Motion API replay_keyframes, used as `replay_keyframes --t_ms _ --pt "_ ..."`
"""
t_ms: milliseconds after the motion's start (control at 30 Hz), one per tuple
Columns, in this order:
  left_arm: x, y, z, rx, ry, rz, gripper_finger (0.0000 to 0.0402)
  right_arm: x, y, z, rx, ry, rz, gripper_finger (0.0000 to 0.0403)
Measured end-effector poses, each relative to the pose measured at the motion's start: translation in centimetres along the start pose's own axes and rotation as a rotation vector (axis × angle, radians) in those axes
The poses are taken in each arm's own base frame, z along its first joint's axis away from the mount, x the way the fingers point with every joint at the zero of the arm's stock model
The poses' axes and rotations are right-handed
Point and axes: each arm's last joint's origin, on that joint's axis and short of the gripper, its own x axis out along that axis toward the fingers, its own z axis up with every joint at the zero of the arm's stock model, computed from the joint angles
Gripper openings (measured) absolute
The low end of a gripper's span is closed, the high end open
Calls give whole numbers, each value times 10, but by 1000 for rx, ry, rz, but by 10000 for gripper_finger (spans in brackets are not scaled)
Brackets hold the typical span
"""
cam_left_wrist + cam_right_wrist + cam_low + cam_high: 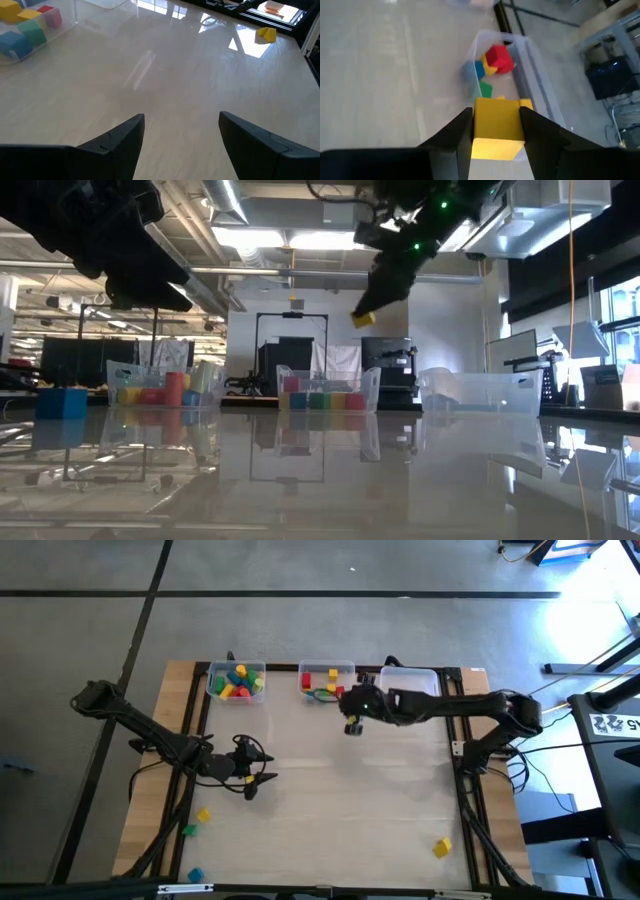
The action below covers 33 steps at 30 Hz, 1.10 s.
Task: Sort blocks by size
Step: Put the square yellow block into the middle transparent bin, then put the square blue block into the middle transparent bin
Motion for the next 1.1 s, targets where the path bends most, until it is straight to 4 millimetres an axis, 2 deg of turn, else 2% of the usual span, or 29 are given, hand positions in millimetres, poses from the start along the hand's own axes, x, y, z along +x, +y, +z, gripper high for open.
replay_keyframes --t_ms 233,533,733,833,1100 --pt "0 0 0 -1 -1 0 253 34 -25 -7 23 -48 -42 145" --pt "0 0 0 -5 -2 0 253 81 -49 -25 56 -71 -118 145" --pt "0 0 1 -4 -3 0 253 101 -60 -39 86 -51 -158 150" --pt "0 0 1 -3 -4 0 253 105 -61 -43 88 -40 -166 168" --pt "0 -2 2 77 -4 -22 253 102 -56 -39 69 -53 -123 262"
